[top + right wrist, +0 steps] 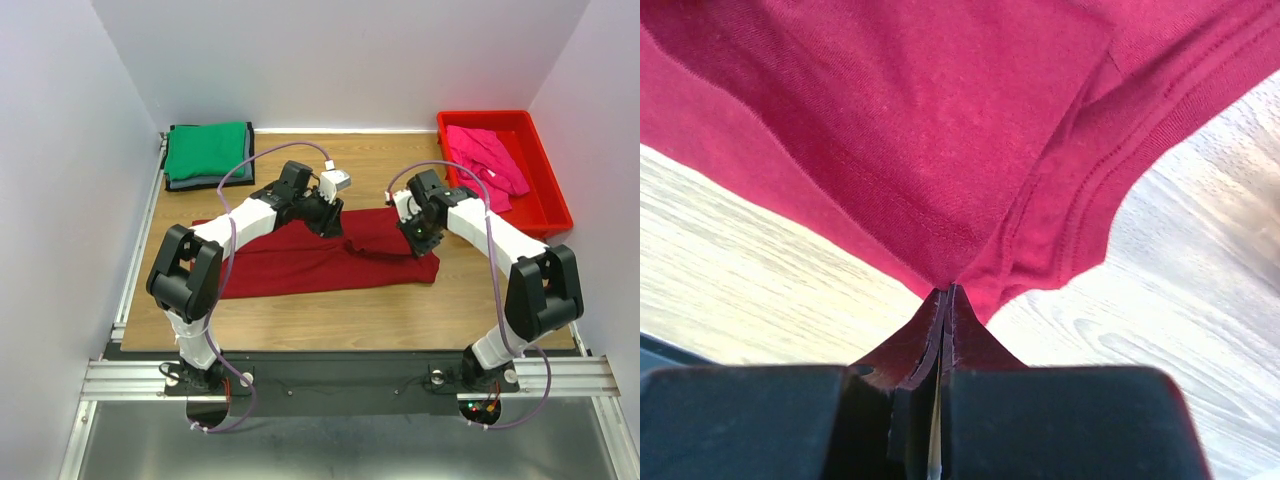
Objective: Fold and stack the t-shirts
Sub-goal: Fold the tshirt
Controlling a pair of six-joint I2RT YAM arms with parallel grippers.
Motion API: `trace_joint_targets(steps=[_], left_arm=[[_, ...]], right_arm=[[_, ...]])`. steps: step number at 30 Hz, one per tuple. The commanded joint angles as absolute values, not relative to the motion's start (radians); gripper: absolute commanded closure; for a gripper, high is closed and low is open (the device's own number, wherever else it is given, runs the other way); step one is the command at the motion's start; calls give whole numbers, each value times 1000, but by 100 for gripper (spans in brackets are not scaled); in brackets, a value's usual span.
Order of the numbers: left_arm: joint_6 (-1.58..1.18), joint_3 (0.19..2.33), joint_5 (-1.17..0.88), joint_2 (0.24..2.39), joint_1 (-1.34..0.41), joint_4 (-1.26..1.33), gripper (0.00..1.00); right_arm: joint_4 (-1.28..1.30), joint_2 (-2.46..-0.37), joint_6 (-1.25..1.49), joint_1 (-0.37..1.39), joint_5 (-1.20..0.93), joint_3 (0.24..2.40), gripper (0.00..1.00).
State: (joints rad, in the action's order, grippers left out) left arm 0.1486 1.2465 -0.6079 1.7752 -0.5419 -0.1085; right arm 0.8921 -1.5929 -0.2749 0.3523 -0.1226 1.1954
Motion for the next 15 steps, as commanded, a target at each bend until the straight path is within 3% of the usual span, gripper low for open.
trace_joint_targets(steps=[1,15], left_arm=[[158,1247,-607,1709,-540,-91,51],[224,1198,-627,1690,-586,-63,57]], right_arm=[[914,-1555,-324,336,-75,1152,99],[867,-1591,-367,291,-72,1092,100]])
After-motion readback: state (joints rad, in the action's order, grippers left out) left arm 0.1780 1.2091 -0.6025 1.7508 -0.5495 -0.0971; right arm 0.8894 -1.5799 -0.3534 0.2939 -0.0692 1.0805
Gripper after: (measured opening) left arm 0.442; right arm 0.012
